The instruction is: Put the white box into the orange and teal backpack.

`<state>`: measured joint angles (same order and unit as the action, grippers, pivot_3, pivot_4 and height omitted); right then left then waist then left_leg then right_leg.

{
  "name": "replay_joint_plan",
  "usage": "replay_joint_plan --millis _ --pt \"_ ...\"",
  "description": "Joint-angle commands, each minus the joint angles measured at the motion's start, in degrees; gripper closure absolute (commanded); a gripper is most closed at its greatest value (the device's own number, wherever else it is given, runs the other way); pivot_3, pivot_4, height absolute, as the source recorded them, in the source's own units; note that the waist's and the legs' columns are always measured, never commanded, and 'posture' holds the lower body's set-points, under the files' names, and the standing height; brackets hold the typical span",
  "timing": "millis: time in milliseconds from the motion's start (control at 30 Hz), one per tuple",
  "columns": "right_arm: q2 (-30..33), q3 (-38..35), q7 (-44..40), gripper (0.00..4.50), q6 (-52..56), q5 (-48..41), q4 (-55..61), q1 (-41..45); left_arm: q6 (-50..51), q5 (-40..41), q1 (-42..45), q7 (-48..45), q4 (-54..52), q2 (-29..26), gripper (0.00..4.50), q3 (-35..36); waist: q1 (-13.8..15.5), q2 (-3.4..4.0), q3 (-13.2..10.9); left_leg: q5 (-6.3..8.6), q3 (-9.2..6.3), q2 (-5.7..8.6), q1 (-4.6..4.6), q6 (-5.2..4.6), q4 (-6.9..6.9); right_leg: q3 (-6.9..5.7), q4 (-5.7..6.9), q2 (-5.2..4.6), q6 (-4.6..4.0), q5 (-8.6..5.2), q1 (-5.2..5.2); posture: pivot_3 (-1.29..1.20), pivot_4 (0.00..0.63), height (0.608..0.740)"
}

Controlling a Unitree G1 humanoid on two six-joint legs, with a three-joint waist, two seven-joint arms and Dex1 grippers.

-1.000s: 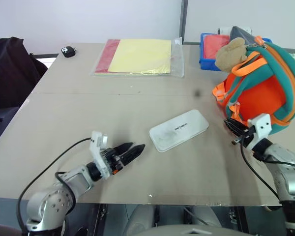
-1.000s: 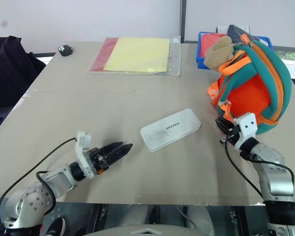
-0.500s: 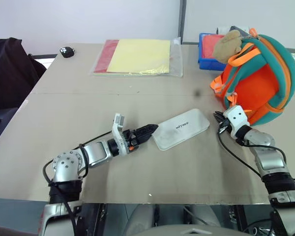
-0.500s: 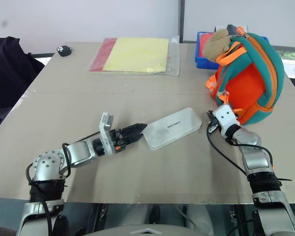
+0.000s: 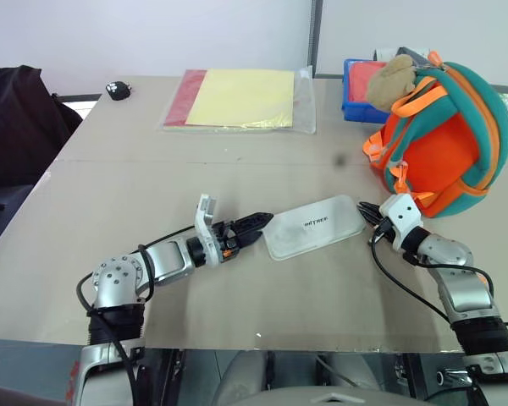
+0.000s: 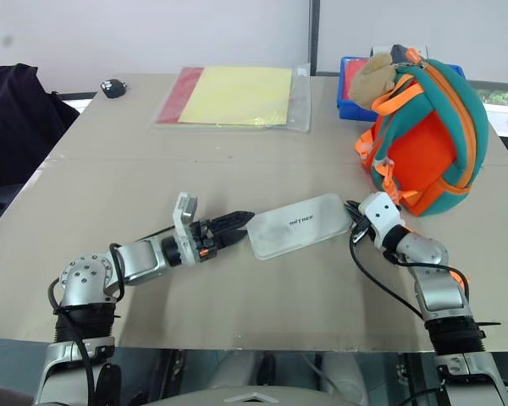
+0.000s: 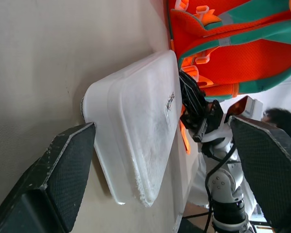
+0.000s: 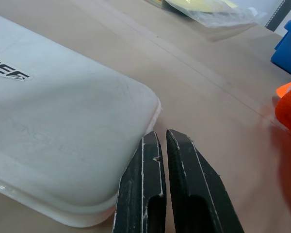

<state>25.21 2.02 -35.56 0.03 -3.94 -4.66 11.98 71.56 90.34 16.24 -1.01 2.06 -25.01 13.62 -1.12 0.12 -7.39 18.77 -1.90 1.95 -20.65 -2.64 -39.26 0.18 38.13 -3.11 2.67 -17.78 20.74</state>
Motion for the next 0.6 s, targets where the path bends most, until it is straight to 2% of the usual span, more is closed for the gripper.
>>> replay_joint_plan --millis 33,267,367,467,567,600 --pt "-1.7 2.4 -0.9 4.38 0.2 -0.6 2.8 -0.7 2.1 0.3 -2.7 6.2 -3.7 -2.4 0.0 -1.3 -0.3 -0.04 0.0 0.0 0.0 -0.01 0.02 0.01 0.02 0.01 0.0 0.01 0.0 0.0 0.0 0.0 0.15 0.74" --pt "-2.5 2.4 -0.3 4.38 0.1 -0.7 3.4 -1.4 6.1 0.2 -3.0 10.9 -9.5 -10.1 0.0 -5.3 -0.7 -0.03 0.0 -0.02 -0.08 0.02 0.01 0.04 0.09 0.13 0.05 0.05 0.0 0.0 0.05 0.0 0.15 0.74" --pt "-3.2 2.7 0.0 4.38 -0.1 -0.7 3.6 -1.5 4.8 2.2 -2.7 11.3 -8.4 -9.4 0.0 -6.4 -0.9 -0.02 0.0 -0.02 -0.08 0.02 0.03 0.05 0.12 0.14 0.06 0.05 -0.01 0.0 0.08 0.0 0.15 0.74" --pt "-3.8 3.3 -0.2 4.38 -0.1 -0.6 4.3 -1.6 2.0 4.4 -2.6 12.5 -5.4 -5.9 0.0 -6.4 -0.7 0.05 0.0 -0.02 -0.08 0.03 0.03 0.05 0.1 0.14 0.07 0.04 -0.01 0.0 0.09 0.0 0.15 0.74" --pt "-3.8 3.3 -0.3 4.5 -0.4 -0.4 3.9 -1.5 0.9 6.2 -2.8 13.5 -3.4 -4.8 0.77 -5.9 0.2 0.05 0.0 -0.02 -0.11 0.1 0.02 0.05 0.08 0.12 0.06 -0.01 0.0 0.0 0.08 0.0 0.15 0.74" --pt "-3.7 3.3 -0.4 4.5 -0.6 -0.3 3.8 -1.4 0.5 6.8 -2.9 13.7 -2.9 -4.7 1.35 -5.7 0.4 0.05 0.0 -0.02 -0.11 0.1 0.0 0.05 0.08 0.12 0.04 -0.01 0.0 0.0 0.09 0.0 0.15 0.74"
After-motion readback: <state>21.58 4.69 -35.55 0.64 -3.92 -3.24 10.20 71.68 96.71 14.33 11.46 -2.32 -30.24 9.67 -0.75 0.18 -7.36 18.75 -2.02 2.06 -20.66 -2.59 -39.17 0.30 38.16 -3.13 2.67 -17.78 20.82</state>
